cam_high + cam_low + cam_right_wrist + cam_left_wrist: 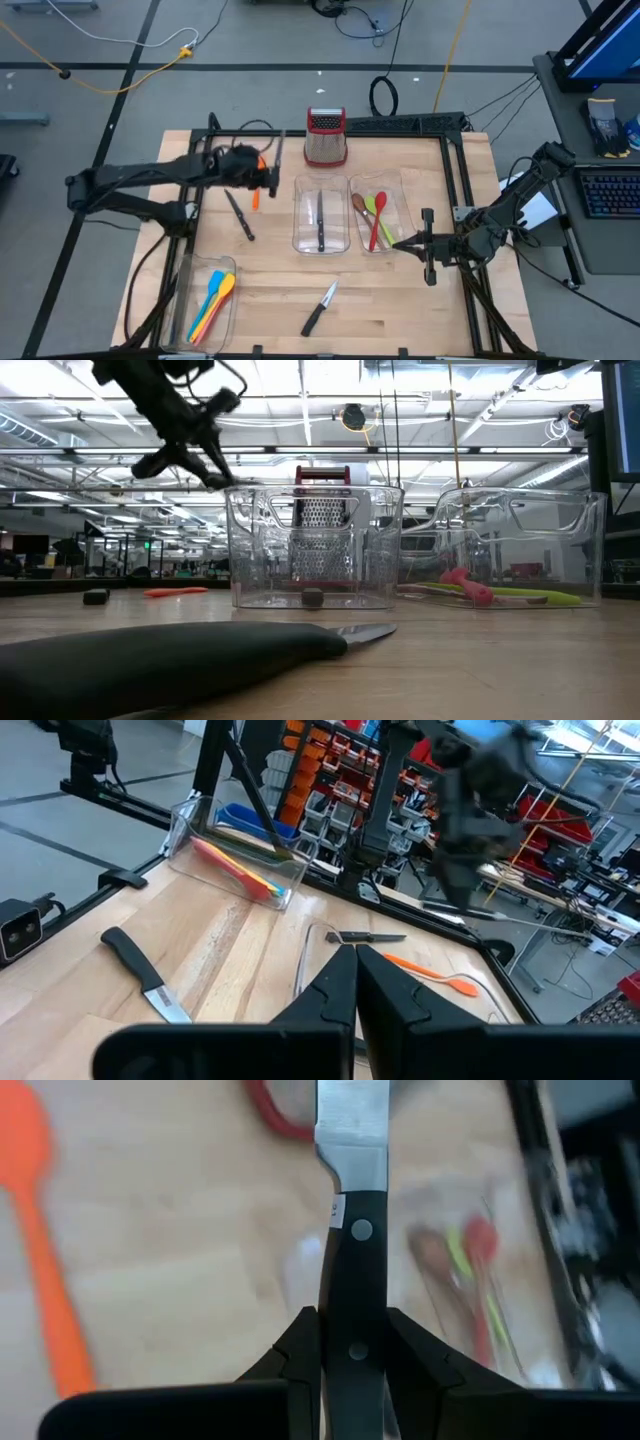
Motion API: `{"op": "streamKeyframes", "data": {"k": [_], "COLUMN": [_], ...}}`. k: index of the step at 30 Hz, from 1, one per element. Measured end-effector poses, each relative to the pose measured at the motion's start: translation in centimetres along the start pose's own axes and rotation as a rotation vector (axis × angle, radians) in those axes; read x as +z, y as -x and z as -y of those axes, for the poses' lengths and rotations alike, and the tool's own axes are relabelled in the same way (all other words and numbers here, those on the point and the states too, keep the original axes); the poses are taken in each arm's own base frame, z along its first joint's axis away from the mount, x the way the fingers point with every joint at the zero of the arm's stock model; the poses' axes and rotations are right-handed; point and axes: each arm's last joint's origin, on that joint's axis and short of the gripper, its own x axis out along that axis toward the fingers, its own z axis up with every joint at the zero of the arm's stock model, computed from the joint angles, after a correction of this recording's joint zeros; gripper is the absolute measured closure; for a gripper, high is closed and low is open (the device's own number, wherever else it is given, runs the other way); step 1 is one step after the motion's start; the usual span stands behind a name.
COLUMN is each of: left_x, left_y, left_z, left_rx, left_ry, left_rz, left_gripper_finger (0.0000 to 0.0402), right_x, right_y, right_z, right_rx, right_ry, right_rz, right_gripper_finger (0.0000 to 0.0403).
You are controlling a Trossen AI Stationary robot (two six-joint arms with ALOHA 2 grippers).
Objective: Pick & Place Kitchen Items
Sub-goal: Put the black knife into the middle transparent bin
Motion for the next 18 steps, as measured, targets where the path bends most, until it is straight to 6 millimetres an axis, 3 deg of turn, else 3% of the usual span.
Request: {"op": "streamKeyframes", "data": {"k": [10, 18], "left_x": [-7.1, -9.8], "left_y": [0.9, 2.6], "left_z": [4.0, 7.8], "left_rx": [-0.207, -0.590], "left_ry": [-0.143, -0.341], "left_rz": [-0.128, -0.066], "left_gripper_finger": [0.0335, 0.0335], "right_x": [0.1, 0.1], "right_y": [0.0, 0.0], "right_z": [0.0, 0.0], "right_rx": [-0.002, 0.000], "right_ry": [-0.009, -0.008], "right_rz": [0.009, 0.009], "right_gripper_finger": [0.0403, 0.0403]}}
